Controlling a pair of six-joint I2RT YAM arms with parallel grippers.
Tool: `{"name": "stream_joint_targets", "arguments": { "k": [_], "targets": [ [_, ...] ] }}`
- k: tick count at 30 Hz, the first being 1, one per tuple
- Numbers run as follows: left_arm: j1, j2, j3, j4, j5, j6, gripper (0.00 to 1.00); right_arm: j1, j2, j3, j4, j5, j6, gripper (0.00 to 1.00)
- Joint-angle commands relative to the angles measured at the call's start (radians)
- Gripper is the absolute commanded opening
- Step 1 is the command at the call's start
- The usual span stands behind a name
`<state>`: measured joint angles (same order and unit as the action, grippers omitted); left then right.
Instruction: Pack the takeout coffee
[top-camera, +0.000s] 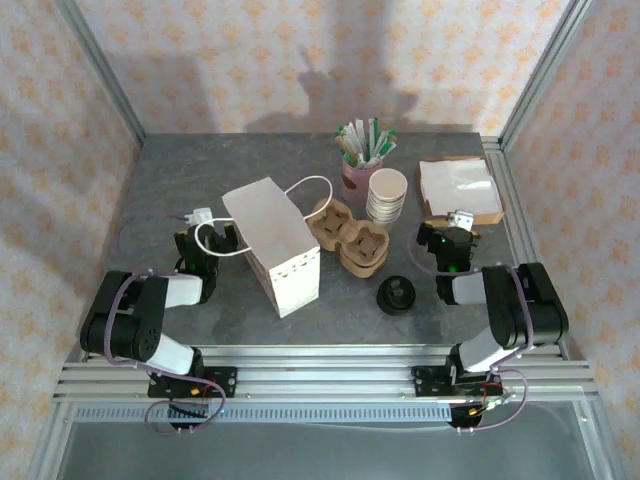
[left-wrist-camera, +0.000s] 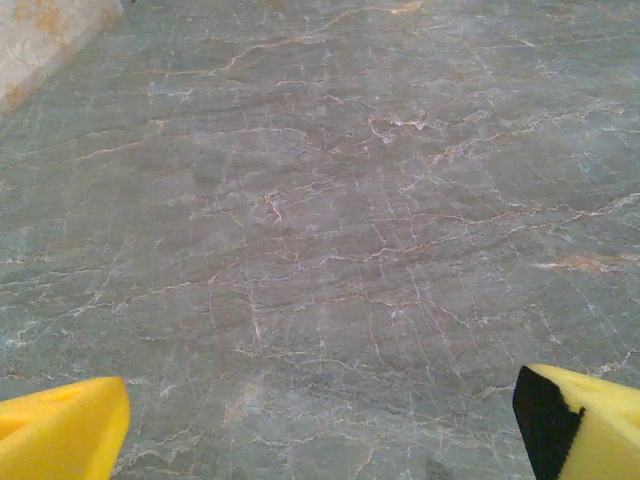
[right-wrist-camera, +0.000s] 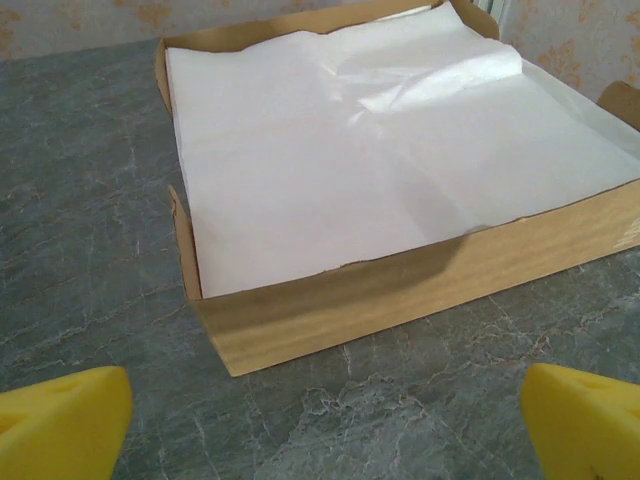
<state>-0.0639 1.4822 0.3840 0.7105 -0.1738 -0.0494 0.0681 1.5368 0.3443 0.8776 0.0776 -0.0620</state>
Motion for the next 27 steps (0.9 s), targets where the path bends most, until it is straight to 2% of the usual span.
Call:
{"name": "stream_joint_targets", "arguments": {
  "k": [1, 27],
  "targets": [
    [0.002, 0.012, 0.029, 0.053, -0.049, 0.03, 1.0, -0.009, 0.016, 0.025, 0.057, -0.017, -0.019, 0.99],
    [0.003, 0.012, 0.029, 0.055, -0.048, 0.028, 1.0, -0.009, 0.014, 0.022, 0.06, -0.012, -0.018, 0.99]
  ]
}}
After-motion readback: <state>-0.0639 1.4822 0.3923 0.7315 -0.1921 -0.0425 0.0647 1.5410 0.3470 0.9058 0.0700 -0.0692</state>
